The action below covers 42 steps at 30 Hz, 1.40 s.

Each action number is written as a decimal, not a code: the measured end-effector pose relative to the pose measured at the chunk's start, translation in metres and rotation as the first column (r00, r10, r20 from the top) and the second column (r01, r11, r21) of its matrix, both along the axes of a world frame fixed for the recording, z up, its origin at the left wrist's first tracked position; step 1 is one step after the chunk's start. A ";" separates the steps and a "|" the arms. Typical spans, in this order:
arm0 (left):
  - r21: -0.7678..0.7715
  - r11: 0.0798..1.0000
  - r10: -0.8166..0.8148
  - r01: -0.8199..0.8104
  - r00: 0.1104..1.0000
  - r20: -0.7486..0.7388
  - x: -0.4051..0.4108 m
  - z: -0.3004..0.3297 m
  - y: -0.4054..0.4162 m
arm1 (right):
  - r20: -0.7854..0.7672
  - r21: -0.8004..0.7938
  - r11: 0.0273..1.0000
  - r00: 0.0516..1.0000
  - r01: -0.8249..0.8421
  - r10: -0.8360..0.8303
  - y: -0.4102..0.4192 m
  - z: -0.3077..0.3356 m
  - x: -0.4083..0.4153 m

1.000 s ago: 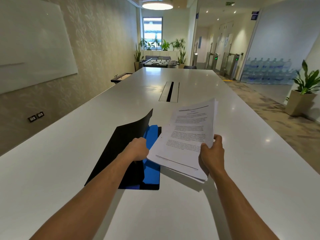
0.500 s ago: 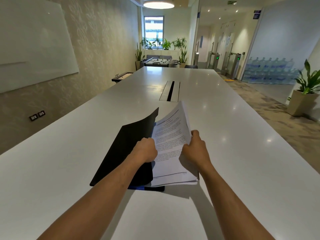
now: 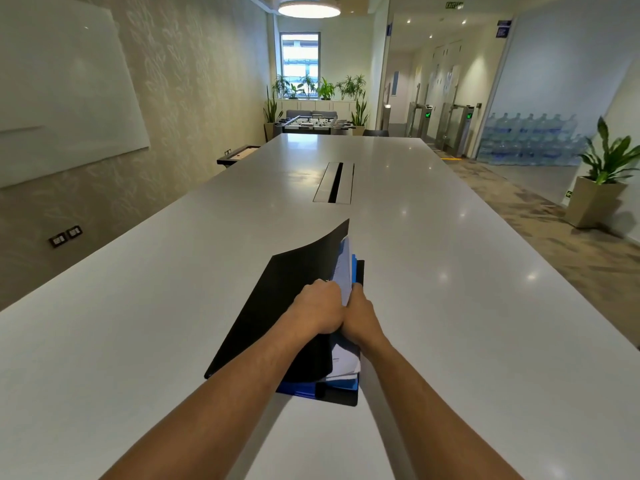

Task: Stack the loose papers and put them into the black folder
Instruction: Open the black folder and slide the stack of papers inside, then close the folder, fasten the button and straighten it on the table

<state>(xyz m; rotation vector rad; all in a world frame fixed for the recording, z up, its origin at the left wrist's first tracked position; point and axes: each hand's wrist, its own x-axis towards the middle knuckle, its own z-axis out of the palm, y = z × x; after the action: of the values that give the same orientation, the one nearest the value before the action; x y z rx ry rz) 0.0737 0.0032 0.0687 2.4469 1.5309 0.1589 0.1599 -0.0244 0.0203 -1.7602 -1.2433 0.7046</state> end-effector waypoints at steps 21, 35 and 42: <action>-0.084 0.995 -0.048 0.057 0.993 0.104 0.010 -0.005 -0.009 | 0.616 -0.029 0.975 0.773 0.218 -0.155 -0.010 -0.017 0.033; -0.068 0.997 -0.014 0.025 0.987 0.158 0.010 -0.012 -0.003 | 0.410 -0.125 0.991 0.912 0.049 0.006 0.002 -0.021 0.039; -0.039 0.999 -0.026 0.032 0.990 0.141 0.013 -0.015 -0.002 | 0.394 -0.135 0.990 0.919 0.041 0.016 0.002 -0.027 0.046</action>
<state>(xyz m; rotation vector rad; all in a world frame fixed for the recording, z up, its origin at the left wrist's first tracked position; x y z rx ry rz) 0.0863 0.0012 0.0542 2.3696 1.4248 0.2854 0.2058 -0.0220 -0.0064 -2.0980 -1.4748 0.4482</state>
